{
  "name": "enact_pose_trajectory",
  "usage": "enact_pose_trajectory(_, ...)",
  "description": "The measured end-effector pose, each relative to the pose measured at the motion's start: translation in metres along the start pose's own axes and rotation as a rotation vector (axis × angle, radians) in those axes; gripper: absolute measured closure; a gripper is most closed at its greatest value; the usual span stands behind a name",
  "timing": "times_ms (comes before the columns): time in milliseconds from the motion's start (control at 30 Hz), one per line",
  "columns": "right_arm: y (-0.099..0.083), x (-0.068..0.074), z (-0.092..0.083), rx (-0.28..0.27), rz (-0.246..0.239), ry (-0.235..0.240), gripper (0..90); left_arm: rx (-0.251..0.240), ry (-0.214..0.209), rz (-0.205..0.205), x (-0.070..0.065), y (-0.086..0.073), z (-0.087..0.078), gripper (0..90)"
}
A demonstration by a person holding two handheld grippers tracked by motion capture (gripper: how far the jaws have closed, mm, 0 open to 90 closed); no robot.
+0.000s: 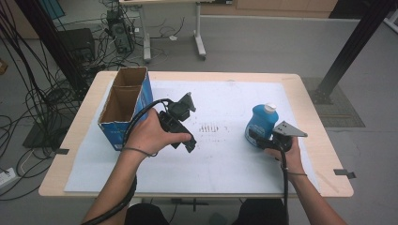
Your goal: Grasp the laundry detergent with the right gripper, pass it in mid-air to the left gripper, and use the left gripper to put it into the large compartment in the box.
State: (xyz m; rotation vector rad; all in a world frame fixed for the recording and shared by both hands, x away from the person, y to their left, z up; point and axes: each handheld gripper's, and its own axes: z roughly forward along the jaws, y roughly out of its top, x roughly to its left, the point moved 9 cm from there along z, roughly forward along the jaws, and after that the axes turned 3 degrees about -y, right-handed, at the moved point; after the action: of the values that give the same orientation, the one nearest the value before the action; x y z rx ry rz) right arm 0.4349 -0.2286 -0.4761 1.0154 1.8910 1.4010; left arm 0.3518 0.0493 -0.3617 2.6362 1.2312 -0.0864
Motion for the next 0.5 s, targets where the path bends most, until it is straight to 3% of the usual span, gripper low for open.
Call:
enact_pose_trajectory(200,0.001,0.001,0.000,0.019,-0.013,0.013,42.2,-0.001,-0.003,0.007,0.004,0.001,-0.002,9.3)
enact_pose_trajectory(500,0.010,0.006,-0.001,0.034,-0.008,0.055,42.3,-0.028,0.003,0.033,0.008,0.008,-0.018,9.4)
